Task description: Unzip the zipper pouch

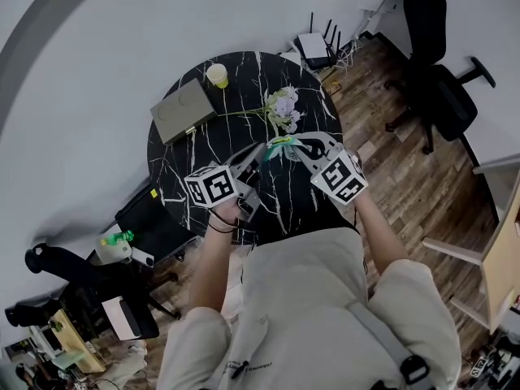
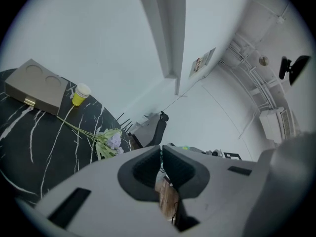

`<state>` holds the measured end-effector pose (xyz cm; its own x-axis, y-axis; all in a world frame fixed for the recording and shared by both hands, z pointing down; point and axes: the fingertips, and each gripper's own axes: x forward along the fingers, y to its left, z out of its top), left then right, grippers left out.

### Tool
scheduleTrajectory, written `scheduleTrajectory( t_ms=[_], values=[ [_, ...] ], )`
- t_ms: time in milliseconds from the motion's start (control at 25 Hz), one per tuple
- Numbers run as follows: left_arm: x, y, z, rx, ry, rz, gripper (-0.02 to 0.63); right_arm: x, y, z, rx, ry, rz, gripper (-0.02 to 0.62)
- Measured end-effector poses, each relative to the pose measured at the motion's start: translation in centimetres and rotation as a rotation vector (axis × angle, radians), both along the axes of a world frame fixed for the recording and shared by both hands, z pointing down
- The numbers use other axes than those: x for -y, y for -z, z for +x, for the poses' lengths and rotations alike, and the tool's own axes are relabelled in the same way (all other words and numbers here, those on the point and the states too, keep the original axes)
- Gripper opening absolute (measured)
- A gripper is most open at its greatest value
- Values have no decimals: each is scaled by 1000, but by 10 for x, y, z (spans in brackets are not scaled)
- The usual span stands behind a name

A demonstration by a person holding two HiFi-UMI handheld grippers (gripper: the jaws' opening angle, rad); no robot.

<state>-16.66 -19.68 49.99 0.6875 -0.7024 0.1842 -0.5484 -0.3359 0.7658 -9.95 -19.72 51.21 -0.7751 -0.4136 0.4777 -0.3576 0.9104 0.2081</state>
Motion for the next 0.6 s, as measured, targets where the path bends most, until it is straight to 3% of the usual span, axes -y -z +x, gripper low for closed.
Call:
scheduleTrajectory(
  t_ms=[600],
  values=[
    [1, -15, -31, 20, 57, -14, 28, 1, 15, 13, 46, -36, -4, 14]
  ],
)
